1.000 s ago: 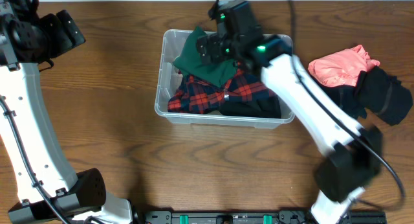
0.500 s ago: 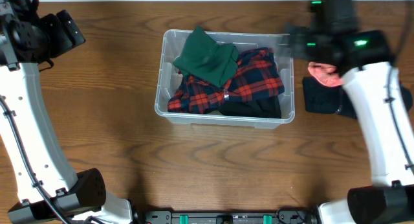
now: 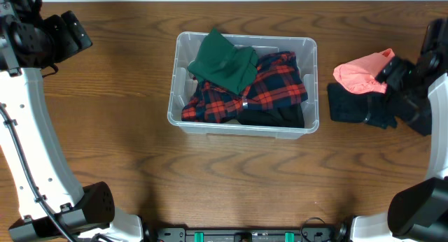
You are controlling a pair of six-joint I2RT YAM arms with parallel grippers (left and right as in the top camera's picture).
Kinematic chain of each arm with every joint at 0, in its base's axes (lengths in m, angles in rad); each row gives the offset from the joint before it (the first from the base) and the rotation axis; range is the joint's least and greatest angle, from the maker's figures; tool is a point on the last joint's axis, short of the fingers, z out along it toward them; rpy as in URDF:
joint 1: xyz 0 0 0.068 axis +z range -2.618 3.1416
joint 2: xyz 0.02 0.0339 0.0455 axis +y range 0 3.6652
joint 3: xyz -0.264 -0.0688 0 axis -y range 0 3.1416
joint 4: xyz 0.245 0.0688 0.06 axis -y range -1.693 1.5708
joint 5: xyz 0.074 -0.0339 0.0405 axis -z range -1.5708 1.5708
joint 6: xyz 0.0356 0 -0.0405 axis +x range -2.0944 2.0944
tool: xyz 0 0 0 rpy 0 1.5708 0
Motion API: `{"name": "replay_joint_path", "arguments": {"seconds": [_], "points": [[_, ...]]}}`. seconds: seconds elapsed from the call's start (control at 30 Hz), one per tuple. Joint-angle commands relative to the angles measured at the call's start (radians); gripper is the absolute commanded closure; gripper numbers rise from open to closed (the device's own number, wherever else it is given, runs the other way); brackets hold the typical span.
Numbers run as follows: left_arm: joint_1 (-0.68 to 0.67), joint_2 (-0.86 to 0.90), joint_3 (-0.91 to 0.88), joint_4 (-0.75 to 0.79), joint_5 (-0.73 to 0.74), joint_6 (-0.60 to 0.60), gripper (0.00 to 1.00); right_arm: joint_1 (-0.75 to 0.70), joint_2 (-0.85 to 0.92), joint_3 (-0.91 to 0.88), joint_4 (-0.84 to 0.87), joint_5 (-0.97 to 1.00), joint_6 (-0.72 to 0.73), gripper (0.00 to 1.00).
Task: Pack container
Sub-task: 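Move the right gripper back to the pile and grasp the black garment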
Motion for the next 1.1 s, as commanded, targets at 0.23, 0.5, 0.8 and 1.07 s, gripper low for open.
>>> {"name": "replay_joint_path", "arguments": {"seconds": [0.23, 0.5, 0.8, 1.07], "points": [[0.003, 0.004, -0.002, 0.0, -0.005, -0.005, 0.02, -0.029, 0.002, -0.192, 0.157, 0.24, -0.119, 0.05], [0.003, 0.004, -0.002, 0.0, -0.005, -0.005, 0.02, -0.024, 0.046, -0.253, 0.343, 0.193, -0.249, 0.07], [0.003, 0.004, -0.002, 0.0, -0.005, -0.005, 0.02, -0.022, 0.12, -0.253, 0.394, 0.153, -0.317, 0.07], [0.003, 0.004, -0.002, 0.0, -0.005, -0.005, 0.02, -0.011, 0.212, -0.253, 0.421, 0.169, -0.362, 0.09]]}}
